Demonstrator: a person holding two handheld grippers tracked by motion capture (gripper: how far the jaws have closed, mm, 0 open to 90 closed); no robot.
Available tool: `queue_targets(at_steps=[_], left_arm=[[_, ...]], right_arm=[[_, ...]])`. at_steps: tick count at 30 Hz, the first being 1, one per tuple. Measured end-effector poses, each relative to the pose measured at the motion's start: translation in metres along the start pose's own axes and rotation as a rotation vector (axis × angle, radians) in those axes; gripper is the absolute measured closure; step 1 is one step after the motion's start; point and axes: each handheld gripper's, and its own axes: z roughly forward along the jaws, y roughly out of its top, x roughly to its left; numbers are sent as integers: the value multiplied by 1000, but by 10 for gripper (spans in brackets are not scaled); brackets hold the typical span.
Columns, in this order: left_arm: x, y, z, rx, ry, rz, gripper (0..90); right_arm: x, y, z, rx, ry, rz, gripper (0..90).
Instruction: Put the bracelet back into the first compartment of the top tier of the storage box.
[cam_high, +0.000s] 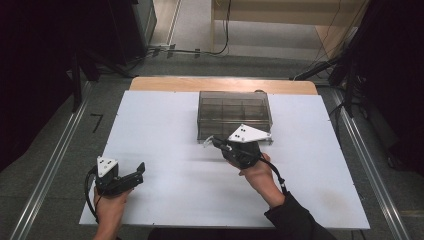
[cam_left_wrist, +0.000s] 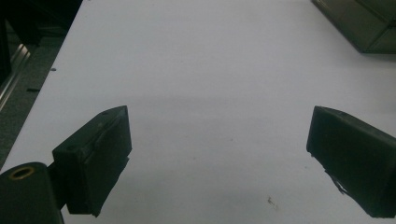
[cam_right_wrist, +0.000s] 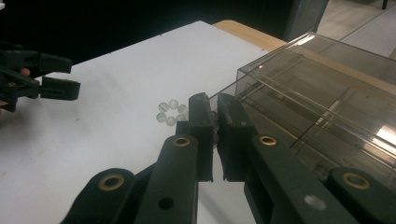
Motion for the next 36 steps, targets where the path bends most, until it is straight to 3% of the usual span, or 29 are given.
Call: queue_targets(at_steps=[25,36], left_arm=[[0,0,0,-1,0,1,70],[0,0,0,1,0,1,70]], right_arm=[[-35,-5,-7,-22,-117,75,831],[-49,-17,2,55,-180,109,830]])
